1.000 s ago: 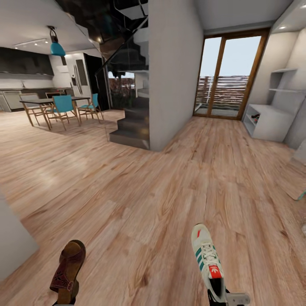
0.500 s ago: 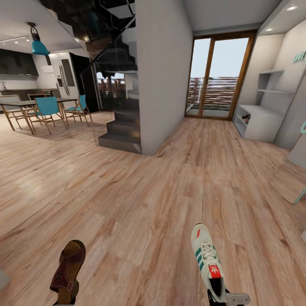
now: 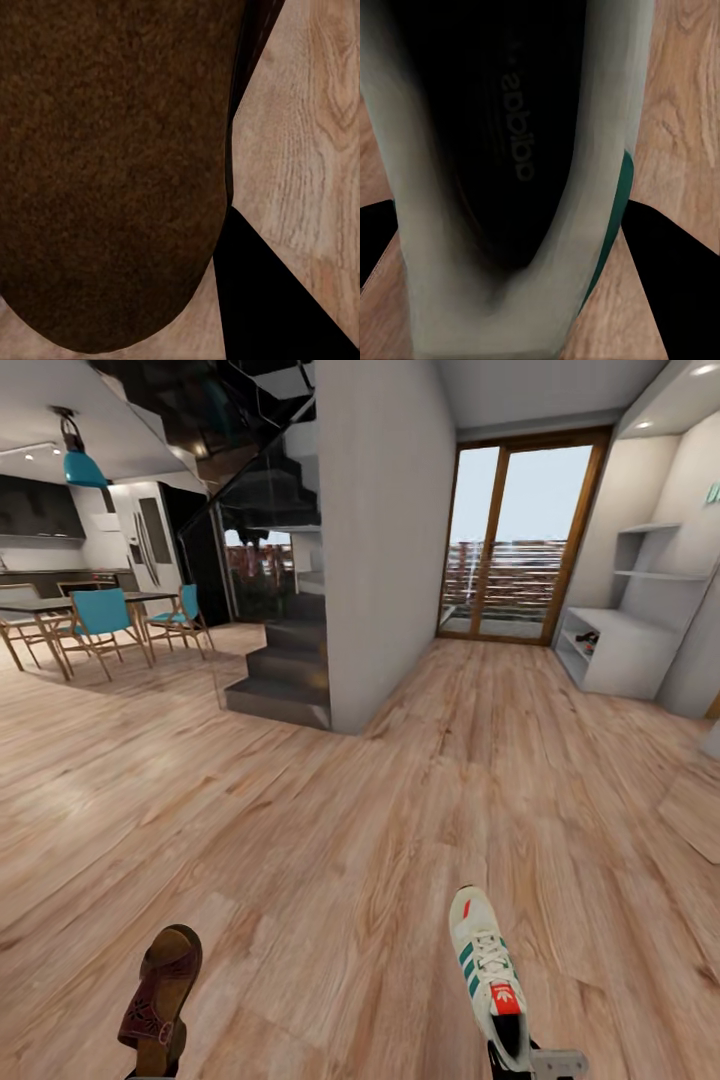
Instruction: Pick up the two gym shoes and the two sandals from the corridor floor and place them onto the hallstand (shoe rack) in the corridor, making sure they are on the rack and not on the floor. Arrange them so the two gym shoes are next to each other and the two sandals are next to each other.
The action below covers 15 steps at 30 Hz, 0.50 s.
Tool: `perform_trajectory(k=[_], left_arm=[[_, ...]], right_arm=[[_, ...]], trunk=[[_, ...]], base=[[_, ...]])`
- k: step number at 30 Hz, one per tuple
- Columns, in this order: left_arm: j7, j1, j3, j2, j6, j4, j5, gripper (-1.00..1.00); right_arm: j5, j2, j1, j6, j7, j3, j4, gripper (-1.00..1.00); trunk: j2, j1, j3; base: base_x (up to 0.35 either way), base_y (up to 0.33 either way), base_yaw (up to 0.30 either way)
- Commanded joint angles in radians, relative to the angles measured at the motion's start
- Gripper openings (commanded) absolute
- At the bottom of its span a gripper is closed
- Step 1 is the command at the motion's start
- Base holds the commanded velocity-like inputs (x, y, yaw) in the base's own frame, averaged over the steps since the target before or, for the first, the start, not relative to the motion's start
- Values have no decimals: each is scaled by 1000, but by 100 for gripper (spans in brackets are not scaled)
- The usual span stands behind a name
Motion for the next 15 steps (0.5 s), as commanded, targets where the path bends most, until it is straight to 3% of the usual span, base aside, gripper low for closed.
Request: perform_trajectory(k=[1,6,15], left_arm=[[-8,-1,9,-1,-2,0,-4,-100],[-8,-1,9,-1,-2,0,-4,-100],[-8,-1,9,-1,-2,0,-4,-100]], right_arm=[[-7,-1,-1,-3,-5,8,1,-100],[-8,-1,-1,-3,-7,8,2,-100],[-8,-1,-1,-3,-7,7,8,-100]], trunk=[[0,0,-1],[0,0,-2],[0,0,-12]], base=[[340,0,0],[340,0,-39],[340,0,-184]])
